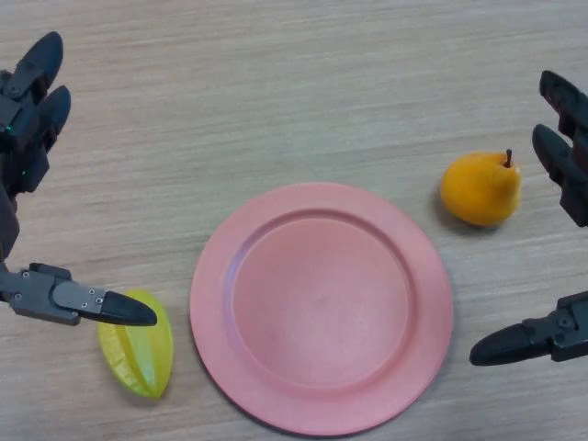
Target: Pick up the yellow pear and place it on the plate
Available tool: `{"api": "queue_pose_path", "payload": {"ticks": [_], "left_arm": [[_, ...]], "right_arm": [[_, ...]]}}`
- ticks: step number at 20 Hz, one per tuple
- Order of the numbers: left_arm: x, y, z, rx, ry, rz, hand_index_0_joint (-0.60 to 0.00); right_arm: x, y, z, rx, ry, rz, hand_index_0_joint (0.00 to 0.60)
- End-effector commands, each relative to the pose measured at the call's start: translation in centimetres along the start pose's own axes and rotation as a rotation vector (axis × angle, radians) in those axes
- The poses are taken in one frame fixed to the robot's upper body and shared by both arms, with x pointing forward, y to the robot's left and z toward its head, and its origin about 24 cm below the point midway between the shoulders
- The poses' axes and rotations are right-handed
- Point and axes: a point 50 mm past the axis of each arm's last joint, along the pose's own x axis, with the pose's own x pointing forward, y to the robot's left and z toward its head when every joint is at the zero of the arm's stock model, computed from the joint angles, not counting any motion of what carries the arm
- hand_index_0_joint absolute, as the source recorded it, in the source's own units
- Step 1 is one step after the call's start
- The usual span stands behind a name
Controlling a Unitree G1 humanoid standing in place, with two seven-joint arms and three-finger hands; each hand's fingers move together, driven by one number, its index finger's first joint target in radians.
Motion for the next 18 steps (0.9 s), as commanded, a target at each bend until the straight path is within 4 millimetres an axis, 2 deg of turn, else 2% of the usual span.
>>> {"api": "queue_pose_path", "payload": {"ticks": [1, 9, 13, 18], "left_arm": [[0.3, 0.8, 3.1, 0.120, -0.208, 0.032, 0.000], [0.6, 0.6, 3.4, 0.116, -0.233, 0.029, 0.000], [0.5, 0.7, 3.3, 0.113, -0.225, 0.038, 0.000], [0.7, 0.3, 2.9, 0.107, -0.215, 0.028, 0.000]], "right_arm": [[-0.3, -0.7, 2.9, -0.089, -0.211, -0.051, 0.000], [0.1, -1.0, 2.4, -0.071, -0.189, -0.048, 0.000], [1.6, -2.0, 1.9, -0.070, -0.190, -0.052, 0.000], [4.4, -3.7, -0.6, -0.096, -0.165, -0.065, 0.000]]}}
